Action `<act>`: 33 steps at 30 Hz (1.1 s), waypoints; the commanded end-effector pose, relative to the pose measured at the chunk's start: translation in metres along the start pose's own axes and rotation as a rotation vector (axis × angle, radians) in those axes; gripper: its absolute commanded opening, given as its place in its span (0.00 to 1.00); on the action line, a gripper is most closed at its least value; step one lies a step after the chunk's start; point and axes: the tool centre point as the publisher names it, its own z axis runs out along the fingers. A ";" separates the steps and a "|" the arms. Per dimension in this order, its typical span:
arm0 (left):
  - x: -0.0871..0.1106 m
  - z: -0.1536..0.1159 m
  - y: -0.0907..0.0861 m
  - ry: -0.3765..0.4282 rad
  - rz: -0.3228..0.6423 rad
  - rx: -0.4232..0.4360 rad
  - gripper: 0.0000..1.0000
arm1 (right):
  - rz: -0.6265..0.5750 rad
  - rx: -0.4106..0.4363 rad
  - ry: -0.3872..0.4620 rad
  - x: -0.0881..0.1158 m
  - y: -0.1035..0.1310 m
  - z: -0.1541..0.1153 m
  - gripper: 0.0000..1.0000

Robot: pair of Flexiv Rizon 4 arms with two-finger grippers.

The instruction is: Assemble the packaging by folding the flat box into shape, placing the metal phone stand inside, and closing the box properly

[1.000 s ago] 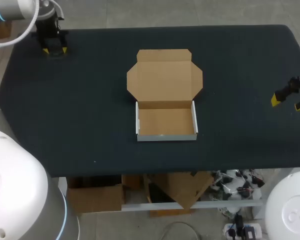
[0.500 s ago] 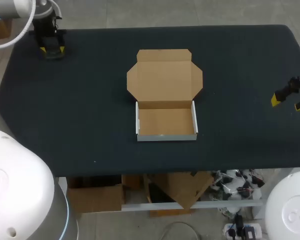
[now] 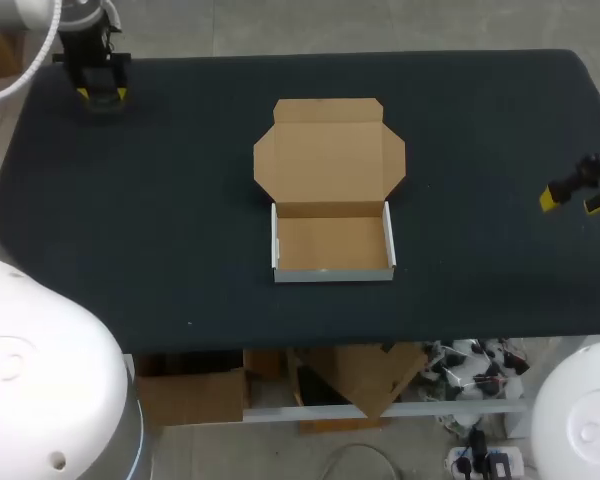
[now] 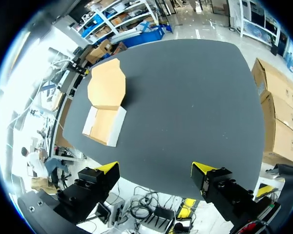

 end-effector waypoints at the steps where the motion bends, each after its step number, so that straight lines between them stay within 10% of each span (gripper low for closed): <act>1: 0.001 -0.015 0.017 0.018 0.011 0.027 0.00 | -0.088 -0.035 0.035 0.000 -0.008 -0.003 1.00; 19: 0.021 -0.043 0.059 0.074 0.141 -0.035 0.00 | -0.617 -0.173 0.190 0.024 -0.022 -0.019 1.00; 33: 0.029 -0.068 0.089 0.086 0.241 -0.057 0.00 | -0.634 -0.156 0.204 0.025 -0.024 -0.019 1.00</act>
